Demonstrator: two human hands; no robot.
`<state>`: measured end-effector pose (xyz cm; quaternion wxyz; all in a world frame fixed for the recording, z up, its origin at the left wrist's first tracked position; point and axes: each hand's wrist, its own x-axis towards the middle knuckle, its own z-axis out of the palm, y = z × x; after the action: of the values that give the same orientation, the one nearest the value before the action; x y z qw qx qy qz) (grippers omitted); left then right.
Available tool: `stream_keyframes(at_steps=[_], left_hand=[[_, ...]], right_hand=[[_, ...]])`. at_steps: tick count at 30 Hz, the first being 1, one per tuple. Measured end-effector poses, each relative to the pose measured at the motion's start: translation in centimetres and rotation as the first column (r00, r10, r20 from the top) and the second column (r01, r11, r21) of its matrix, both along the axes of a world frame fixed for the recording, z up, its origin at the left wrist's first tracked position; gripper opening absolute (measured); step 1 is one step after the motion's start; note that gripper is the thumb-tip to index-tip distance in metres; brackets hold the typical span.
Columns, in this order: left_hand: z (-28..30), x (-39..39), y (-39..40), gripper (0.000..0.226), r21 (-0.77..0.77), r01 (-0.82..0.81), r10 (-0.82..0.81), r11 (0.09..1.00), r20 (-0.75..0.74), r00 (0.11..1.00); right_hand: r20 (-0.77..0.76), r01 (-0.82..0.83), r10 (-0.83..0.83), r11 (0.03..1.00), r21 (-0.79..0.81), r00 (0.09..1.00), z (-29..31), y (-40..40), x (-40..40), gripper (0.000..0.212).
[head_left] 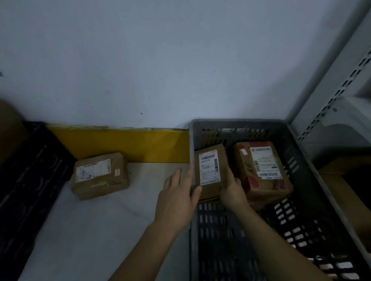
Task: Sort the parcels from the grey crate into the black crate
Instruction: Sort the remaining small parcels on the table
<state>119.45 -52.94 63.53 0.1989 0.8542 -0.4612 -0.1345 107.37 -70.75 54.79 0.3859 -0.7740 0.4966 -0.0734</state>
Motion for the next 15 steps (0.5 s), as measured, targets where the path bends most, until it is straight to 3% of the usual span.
stream_keyframes(at_steps=[2, 6, 8, 11, 15], left_hand=[[0.0, 0.0, -0.1, 0.066, 0.027, 0.013, -0.014, 1.000, 0.042, 0.999], [-0.2, 0.0, -0.3, 0.066, 0.070, 0.018, -0.024, 0.997, 0.076, 0.997], [-0.3, 0.1, -0.3, 0.066, 0.081, 0.015, -0.022, 0.997, 0.081, 0.996], [-0.4, 0.2, -0.3, 0.064, 0.088, 0.014, -0.021, 0.996, 0.083, 0.996], [-0.5, 0.4, -0.3, 0.066, 0.101, 0.005, -0.016, 0.995, 0.113, 0.994]], right_hand=[[-0.045, -0.009, 0.011, 1.000, 0.026, 0.999, -1.9, -0.5, 0.1, 0.084], [-0.233, -0.122, 0.123, 0.992, 0.018, 0.965, -4.6, -1.3, 0.1, 0.135], [-0.288, -0.158, 0.151, 0.988, 0.001, 0.946, -5.2, -1.8, 0.3, 0.150], [-0.338, -0.200, 0.179, 0.980, -0.027, 0.924, -5.3, -2.1, 0.8, 0.157], [-0.433, -0.287, 0.220, 0.953, -0.094, 0.874, -4.9, -1.8, 1.3, 0.148]])
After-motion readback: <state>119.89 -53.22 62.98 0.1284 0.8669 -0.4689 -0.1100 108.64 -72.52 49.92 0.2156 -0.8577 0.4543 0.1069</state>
